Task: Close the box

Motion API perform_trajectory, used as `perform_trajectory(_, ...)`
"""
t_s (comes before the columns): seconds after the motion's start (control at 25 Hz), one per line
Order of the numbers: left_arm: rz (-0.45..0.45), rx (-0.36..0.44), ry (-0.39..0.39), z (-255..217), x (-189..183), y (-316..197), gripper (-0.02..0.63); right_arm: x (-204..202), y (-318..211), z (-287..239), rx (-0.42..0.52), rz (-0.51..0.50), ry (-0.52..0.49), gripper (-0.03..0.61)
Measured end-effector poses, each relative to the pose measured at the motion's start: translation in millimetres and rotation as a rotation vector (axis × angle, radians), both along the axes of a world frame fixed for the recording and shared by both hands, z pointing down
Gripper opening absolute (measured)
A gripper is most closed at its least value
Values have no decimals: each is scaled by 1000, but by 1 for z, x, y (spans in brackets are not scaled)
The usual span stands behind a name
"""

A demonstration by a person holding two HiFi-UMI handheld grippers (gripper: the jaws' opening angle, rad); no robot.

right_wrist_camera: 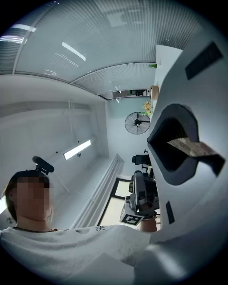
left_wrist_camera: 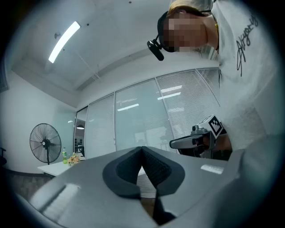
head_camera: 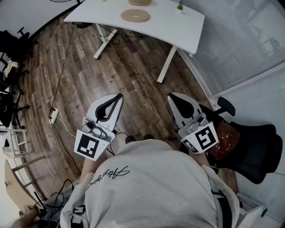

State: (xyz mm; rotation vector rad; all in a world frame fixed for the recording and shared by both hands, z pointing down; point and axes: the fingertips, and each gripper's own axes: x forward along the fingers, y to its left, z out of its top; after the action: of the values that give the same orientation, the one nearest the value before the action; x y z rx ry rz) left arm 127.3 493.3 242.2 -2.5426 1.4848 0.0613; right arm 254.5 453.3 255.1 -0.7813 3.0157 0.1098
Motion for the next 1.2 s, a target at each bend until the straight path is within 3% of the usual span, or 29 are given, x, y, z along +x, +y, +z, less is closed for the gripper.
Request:
perform_trajectory(0.76,13,-5,-7,1,8,3,-2,2,4,1,12,19,8,0)
perform_trajectory(1.08,-4,-24,31,0,2,3,0,0,6,1,4,8,-20,2)
perform_trajectory(1.2,-13,-38,32,1,0,2,34,-3,6,2,-2,5,-17,20)
